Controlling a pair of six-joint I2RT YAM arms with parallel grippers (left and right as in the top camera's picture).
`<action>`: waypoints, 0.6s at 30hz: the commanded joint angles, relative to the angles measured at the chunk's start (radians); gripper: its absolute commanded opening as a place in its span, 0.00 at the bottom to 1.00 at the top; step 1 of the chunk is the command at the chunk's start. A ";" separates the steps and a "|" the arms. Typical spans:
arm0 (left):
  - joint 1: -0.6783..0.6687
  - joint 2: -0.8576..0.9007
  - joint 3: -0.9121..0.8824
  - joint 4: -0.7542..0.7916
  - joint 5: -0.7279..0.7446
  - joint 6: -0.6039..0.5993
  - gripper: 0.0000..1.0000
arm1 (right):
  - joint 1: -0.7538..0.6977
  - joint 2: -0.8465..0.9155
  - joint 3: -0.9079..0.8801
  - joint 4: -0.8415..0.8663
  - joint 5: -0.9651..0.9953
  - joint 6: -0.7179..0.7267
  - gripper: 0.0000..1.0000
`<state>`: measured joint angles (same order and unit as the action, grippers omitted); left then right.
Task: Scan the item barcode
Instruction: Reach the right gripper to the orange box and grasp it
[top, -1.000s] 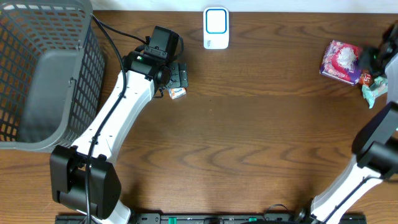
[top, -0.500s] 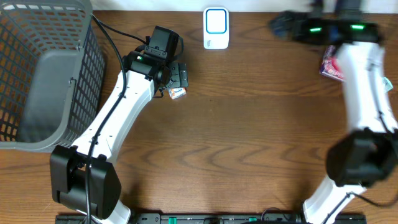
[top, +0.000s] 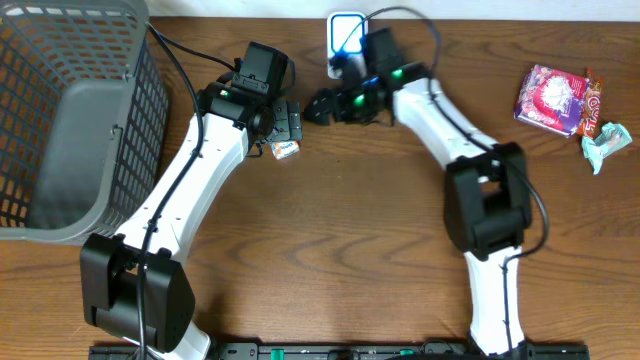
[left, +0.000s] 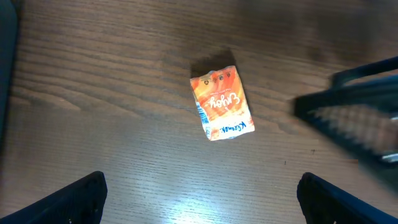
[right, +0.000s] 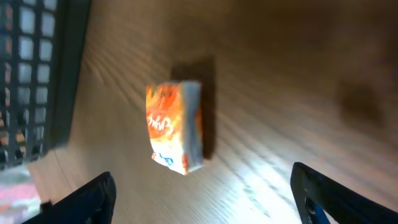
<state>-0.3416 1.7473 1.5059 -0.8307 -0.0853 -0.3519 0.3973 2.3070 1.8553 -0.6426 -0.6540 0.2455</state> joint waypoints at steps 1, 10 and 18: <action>0.003 0.007 0.016 -0.003 -0.013 -0.005 0.98 | 0.039 0.027 -0.003 0.014 -0.044 0.037 0.86; 0.003 0.007 0.016 -0.003 -0.013 -0.005 0.98 | 0.094 0.090 -0.004 0.037 0.044 0.099 0.85; 0.003 0.007 0.016 -0.003 -0.013 -0.005 0.98 | 0.095 0.147 -0.004 0.098 0.046 0.120 0.73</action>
<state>-0.3416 1.7473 1.5059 -0.8307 -0.0853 -0.3519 0.4885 2.4004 1.8553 -0.5522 -0.6323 0.3523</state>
